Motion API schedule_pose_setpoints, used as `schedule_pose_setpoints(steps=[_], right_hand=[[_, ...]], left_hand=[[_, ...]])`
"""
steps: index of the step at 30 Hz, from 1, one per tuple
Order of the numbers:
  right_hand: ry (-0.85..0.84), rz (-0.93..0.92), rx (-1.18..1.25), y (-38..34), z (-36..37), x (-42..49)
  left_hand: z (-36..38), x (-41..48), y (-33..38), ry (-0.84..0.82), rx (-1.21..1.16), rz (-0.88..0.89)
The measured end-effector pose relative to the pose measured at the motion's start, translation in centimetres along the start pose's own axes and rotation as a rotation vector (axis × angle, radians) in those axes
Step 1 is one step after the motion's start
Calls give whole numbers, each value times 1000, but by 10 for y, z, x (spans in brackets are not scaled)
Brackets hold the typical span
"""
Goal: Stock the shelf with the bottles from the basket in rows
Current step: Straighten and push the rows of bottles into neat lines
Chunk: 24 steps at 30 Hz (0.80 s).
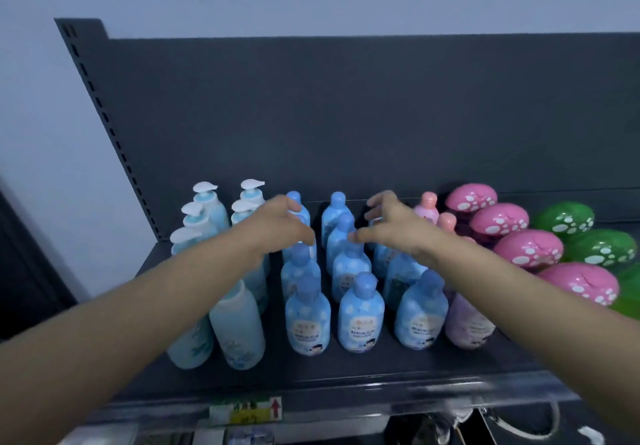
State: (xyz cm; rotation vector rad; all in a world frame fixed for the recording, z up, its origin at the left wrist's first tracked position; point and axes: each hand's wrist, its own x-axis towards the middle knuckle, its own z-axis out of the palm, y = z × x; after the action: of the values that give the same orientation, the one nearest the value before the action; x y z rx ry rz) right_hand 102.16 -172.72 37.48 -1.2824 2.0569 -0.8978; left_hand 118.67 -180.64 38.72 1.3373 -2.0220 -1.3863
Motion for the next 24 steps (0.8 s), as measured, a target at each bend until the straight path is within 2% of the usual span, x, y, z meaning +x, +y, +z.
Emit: schedule_pose_setpoints(steps=[2, 4, 6, 9, 19, 24], right_hand=[[-107, 45, -246, 10, 8, 13], [-157, 47, -343, 13, 15, 18], [-150, 45, -413, 10, 21, 19], [-145, 45, -527, 14, 26, 24], [-136, 73, -343, 30, 28, 29], [-174, 50, -388, 27, 23, 24]], left_hand=[[4, 12, -6, -81, 269, -72], [9, 20, -11, -117, 515, -74], [15, 25, -18, -106, 590, -92], [21, 31, -29, -85, 582, -123], [28, 47, -44, -31, 344, -168], [24, 40, -37, -73, 376, -127]])
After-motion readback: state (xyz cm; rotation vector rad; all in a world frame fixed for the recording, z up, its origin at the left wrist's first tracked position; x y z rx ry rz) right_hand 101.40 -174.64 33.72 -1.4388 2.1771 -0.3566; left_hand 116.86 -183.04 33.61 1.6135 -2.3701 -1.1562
